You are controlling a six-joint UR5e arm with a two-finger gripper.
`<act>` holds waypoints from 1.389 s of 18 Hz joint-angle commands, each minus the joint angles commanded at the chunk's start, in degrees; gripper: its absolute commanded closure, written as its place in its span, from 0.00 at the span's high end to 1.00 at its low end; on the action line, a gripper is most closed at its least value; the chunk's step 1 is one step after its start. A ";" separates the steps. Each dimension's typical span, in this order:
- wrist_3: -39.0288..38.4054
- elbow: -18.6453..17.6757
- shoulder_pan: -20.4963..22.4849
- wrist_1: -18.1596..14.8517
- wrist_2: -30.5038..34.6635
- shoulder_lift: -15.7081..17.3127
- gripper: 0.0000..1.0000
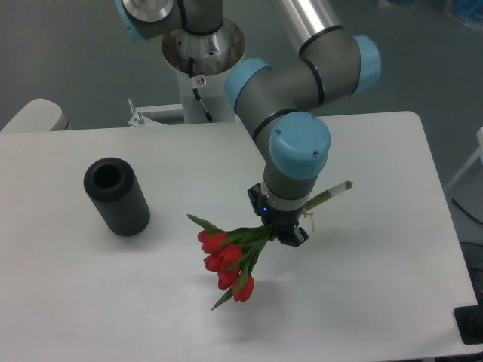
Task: Insert the flowers into the vase
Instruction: 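Carry the red tulip bunch with the gripper toward the black vase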
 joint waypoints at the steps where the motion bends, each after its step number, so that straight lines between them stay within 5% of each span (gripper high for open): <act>1: 0.00 0.18 0.00 0.00 0.00 0.00 0.00; 10: -2.45 0.97 -0.52 -0.26 -2.63 0.70 0.00; 18: -10.72 1.06 -1.58 0.17 -15.19 3.25 0.00; 25: -13.00 -0.87 -2.29 0.17 -33.10 4.92 0.00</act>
